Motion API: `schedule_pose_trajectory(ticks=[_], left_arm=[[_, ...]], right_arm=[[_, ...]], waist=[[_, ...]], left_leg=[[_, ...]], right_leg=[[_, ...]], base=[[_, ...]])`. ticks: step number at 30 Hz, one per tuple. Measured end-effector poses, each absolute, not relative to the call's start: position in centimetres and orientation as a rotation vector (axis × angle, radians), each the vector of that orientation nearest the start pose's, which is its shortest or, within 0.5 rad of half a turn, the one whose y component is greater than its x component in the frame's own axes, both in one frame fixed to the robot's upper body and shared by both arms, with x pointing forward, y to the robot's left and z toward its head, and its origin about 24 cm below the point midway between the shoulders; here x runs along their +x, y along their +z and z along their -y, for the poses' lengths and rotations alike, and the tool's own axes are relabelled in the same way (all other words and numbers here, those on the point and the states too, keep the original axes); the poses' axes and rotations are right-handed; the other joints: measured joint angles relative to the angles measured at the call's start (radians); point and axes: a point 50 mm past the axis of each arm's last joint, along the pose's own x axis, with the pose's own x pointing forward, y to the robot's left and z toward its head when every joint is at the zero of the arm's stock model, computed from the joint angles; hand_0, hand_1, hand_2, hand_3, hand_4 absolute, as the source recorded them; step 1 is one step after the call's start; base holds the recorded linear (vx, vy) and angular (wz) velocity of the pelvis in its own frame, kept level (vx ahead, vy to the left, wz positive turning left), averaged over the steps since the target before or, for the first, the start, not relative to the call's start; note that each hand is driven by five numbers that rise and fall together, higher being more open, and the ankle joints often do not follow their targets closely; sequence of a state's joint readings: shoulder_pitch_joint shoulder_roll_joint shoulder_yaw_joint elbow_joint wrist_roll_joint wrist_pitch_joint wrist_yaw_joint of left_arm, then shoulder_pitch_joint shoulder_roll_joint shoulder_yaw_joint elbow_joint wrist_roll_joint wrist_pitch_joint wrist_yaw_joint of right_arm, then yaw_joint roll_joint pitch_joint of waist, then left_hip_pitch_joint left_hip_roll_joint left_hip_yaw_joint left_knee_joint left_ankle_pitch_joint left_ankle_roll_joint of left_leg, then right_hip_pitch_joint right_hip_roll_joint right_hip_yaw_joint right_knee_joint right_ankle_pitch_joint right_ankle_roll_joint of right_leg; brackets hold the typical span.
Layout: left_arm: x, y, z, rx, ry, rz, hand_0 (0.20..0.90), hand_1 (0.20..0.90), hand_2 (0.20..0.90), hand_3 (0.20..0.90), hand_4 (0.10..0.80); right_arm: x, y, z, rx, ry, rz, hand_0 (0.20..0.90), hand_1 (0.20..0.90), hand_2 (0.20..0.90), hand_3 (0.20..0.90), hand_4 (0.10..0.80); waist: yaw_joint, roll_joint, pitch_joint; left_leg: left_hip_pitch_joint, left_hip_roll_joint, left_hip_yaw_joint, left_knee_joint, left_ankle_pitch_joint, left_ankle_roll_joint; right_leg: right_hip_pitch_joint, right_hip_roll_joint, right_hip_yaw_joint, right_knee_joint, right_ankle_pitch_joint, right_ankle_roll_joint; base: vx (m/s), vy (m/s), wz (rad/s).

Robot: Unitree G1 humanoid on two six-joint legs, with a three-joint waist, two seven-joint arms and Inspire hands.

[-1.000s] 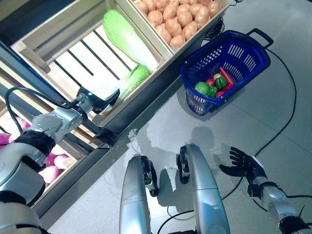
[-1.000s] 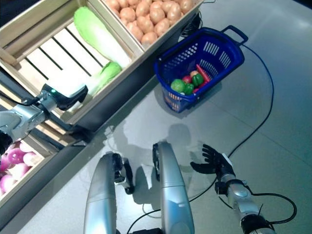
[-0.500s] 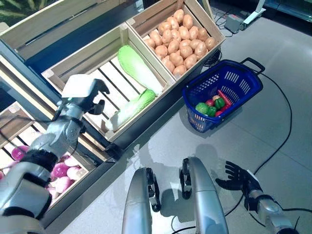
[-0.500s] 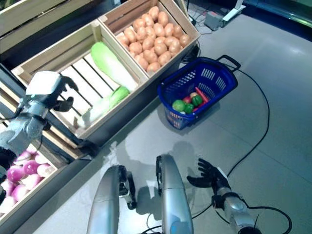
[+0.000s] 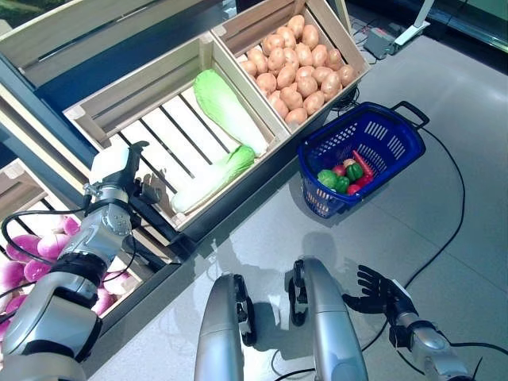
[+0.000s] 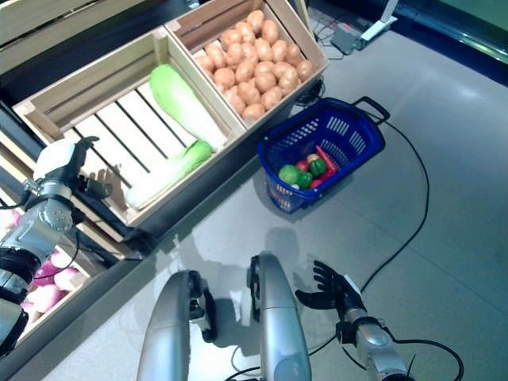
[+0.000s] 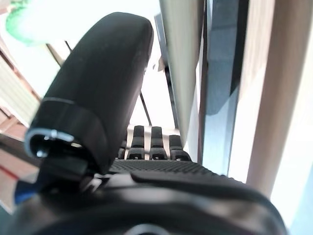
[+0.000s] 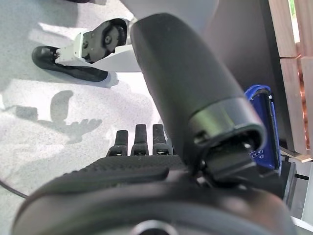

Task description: Put vegetables into the basket

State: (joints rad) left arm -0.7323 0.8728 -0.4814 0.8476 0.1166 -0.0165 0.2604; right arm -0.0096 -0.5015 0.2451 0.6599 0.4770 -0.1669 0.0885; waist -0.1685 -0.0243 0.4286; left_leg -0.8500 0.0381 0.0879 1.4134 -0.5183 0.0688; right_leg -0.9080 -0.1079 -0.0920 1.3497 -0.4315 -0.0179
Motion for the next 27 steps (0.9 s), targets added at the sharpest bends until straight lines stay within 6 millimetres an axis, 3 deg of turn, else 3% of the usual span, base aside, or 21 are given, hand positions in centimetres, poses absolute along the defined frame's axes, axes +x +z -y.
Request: schedule_pose_trajectory(ticks=[5,7,8,10,13,14,17,20,24,27], left_arm=[[34.9,13.7,-32.6,1.082,0.373,-0.072,0.900,0.900,0.900,0.900,0.800],[35.0,13.8,-31.8,0.911,0.448,0.013,0.900,0.900,0.900,0.900,0.800],[34.9,13.8,-30.9,0.775,0.503,0.102,0.900,0.900,0.900,0.900,0.800],[34.3,13.7,-29.3,0.677,0.540,0.241,0.900,0.900,0.900,0.900,0.800],[32.7,12.8,-25.6,0.629,0.477,0.400,0.900,0.900,0.900,0.900,0.800],[32.5,12.6,-25.3,0.639,0.462,0.410,0.900,0.900,0.900,0.900,0.800],[32.4,10.7,-25.4,0.709,0.424,0.345,0.900,0.900,0.900,0.900,0.800],[32.0,8.2,-26.1,0.744,0.380,0.216,0.900,0.900,0.900,0.900,0.800],[31.9,6.1,-25.3,0.779,0.290,0.122,0.900,0.900,0.900,0.900,0.800],[31.7,4.1,-26.1,0.807,0.232,-0.023,0.900,0.900,0.900,0.900,0.800]], right_arm=[[20.4,-6.8,25.4,-0.071,-0.015,-0.527,0.900,0.900,0.900,0.900,0.800],[20.0,-7.4,24.7,-0.044,-0.024,-0.541,0.900,0.900,0.900,0.900,0.800],[19.7,-7.8,24.0,-0.022,-0.025,-0.552,0.900,0.900,0.900,0.900,0.800],[19.2,-8.6,23.4,-0.010,-0.032,-0.579,0.900,0.900,0.900,0.900,0.800],[18.1,-9.6,22.9,0.010,-0.046,-0.621,0.900,0.900,0.900,0.900,0.800],[18.1,-9.6,22.8,0.008,-0.040,-0.622,0.900,0.900,0.900,0.900,0.800],[19.5,-8.8,22.3,0.003,-0.016,-0.575,0.900,0.900,0.900,0.900,0.800],[20.7,-8.2,22.2,-0.003,-0.008,-0.542,0.900,0.900,0.900,0.900,0.800],[20.7,-8.3,23.1,-0.026,-0.028,-0.551,0.900,0.900,0.900,0.900,0.800],[20.7,-8.5,22.9,-0.020,-0.031,-0.560,0.900,0.900,0.900,0.900,0.800]], waist=[[0.002,-0.006,0.002],[0.013,-0.009,0.002],[0.028,-0.010,0.002],[0.040,-0.014,-0.001],[0.082,-0.017,-0.009],[0.085,-0.017,-0.013],[0.089,-0.001,-0.044],[0.094,0.013,-0.054],[0.108,0.027,-0.082],[0.106,0.023,-0.086]], left_leg=[[0.043,-0.003,0.005,-0.147,0.065,-0.011],[0.094,-0.006,0.006,-0.268,0.111,-0.021],[0.144,-0.006,0.007,-0.362,0.147,-0.027],[0.227,-0.010,0.003,-0.493,0.188,-0.035],[0.410,-0.014,0.004,-0.722,0.258,-0.053],[0.438,-0.013,0.003,-0.743,0.263,-0.057],[0.506,0.000,-0.011,-0.726,0.262,-0.068],[0.528,0.007,-0.027,-0.672,0.272,-0.095],[0.497,-0.025,-0.026,-0.954,0.350,-0.127],[0.527,-0.026,0.019,-1.084,0.469,-0.069]], right_leg=[[0.039,0.005,-0.006,-0.131,0.039,0.001],[0.088,0.011,-0.011,-0.243,0.084,0.001],[0.137,0.025,-0.012,-0.333,0.116,-0.002],[0.218,0.040,-0.017,-0.459,0.163,-0.001],[0.390,0.059,-0.026,-0.665,0.217,-0.010],[0.417,0.061,-0.028,-0.684,0.217,-0.011],[0.510,0.086,-0.030,-0.726,0.205,-0.023],[0.613,0.090,-0.019,-0.775,0.190,-0.038],[0.628,0.061,-0.026,-0.791,0.176,-0.032],[0.625,0.043,-0.026,-0.804,0.166,-0.015]], base=[[0.015,-0.101,0.01],[0.030,-0.161,-0.01],[0.048,-0.127,0.01],[0.110,-0.141,0.00],[0.098,-0.086,-0.08],[0.084,-0.018,-0.02],[0.203,0.058,-0.13],[0.161,0.096,-0.13],[0.116,0.165,0.14],[0.284,0.256,0.01]])
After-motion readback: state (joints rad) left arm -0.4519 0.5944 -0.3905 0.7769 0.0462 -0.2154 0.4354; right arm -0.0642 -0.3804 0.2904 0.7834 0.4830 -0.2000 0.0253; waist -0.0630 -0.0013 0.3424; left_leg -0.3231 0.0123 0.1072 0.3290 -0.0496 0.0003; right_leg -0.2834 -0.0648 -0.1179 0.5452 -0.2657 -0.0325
